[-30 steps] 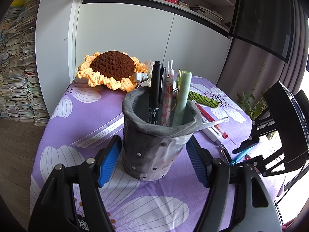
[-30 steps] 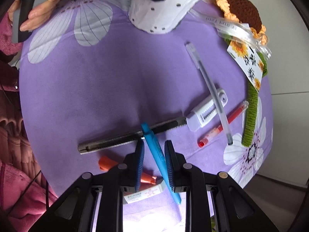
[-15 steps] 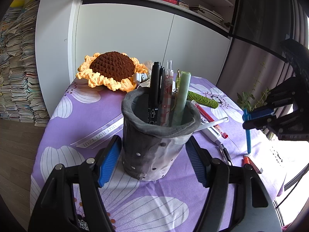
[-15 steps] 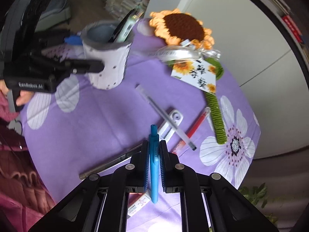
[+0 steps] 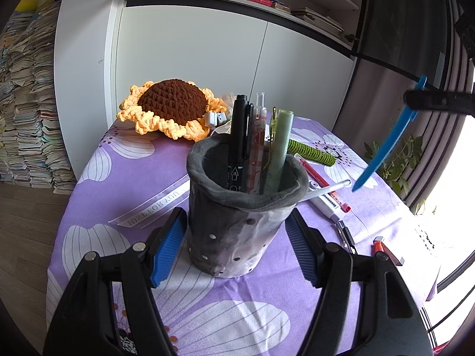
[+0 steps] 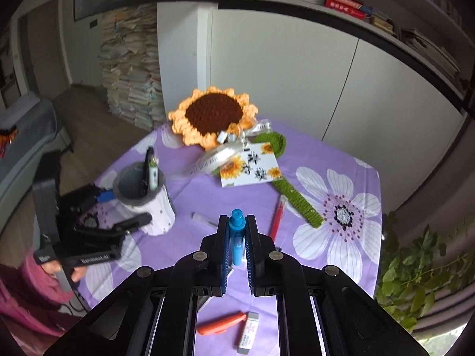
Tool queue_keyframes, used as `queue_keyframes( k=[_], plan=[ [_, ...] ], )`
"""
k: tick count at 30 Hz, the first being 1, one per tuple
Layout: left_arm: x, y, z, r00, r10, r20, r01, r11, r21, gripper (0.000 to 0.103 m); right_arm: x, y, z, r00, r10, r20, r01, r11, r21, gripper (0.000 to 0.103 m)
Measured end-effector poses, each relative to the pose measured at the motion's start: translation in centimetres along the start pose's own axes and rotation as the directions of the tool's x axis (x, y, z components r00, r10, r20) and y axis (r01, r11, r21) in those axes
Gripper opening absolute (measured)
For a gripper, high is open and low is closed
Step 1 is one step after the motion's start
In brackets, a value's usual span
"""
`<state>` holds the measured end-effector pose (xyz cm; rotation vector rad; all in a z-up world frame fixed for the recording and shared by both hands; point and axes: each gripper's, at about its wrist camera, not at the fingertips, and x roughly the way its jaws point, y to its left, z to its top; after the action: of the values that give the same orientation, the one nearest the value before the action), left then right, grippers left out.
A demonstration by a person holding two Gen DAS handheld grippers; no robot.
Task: Organize stationery
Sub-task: 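Carry the blue pen with the right gripper and insert it into the holder, then grasp the black utility knife with the right gripper and insert it into the holder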
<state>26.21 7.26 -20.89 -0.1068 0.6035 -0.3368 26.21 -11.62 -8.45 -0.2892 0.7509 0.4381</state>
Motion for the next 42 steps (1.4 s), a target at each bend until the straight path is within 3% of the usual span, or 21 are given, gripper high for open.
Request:
queue_keyframes(
  k=[4, 9, 17, 29, 35, 42],
  plan=[
    [0.0, -0.1, 0.0, 1.000, -0.001, 0.000, 0.001, 1.000, 0.003, 0.068, -2.9, 2.2, 1.9, 0.987, 0.071, 0.143, -0.070, 0.997, -0.012, 0.011],
    [0.1, 0.1, 0.1, 1.000, -0.007, -0.006, 0.007, 1.000, -0.004, 0.068, -3.2, 4.7, 4.3, 0.965, 0.158, 0.211, -0.155, 0.987, -0.030, 0.011],
    [0.0, -0.1, 0.1, 1.000, -0.010, -0.002, 0.010, 1.000, 0.003, 0.067, 0.4, 5.3, 4.8, 0.964, 0.225, 0.142, -0.227, 0.974, -0.002, 0.011],
    [0.0, -0.2, 0.0, 1.000, -0.008, -0.004, 0.008, 1.000, 0.004, 0.067, 6.1, 7.1, 3.3, 0.977, 0.210, -0.030, -0.210, 0.978, -0.010, 0.011],
    [0.1, -0.1, 0.1, 1.000, -0.008, -0.004, 0.008, 1.000, 0.004, 0.067, 8.7, 7.1, 2.9, 0.978, 0.192, -0.078, -0.192, 0.981, 0.012, 0.011],
    [0.1, -0.2, 0.0, 1.000, -0.008, -0.004, 0.008, 1.000, 0.004, 0.067, 8.6, 6.3, 2.6, 0.974, 0.208, -0.095, -0.207, 0.978, 0.023, 0.011]
  ],
)
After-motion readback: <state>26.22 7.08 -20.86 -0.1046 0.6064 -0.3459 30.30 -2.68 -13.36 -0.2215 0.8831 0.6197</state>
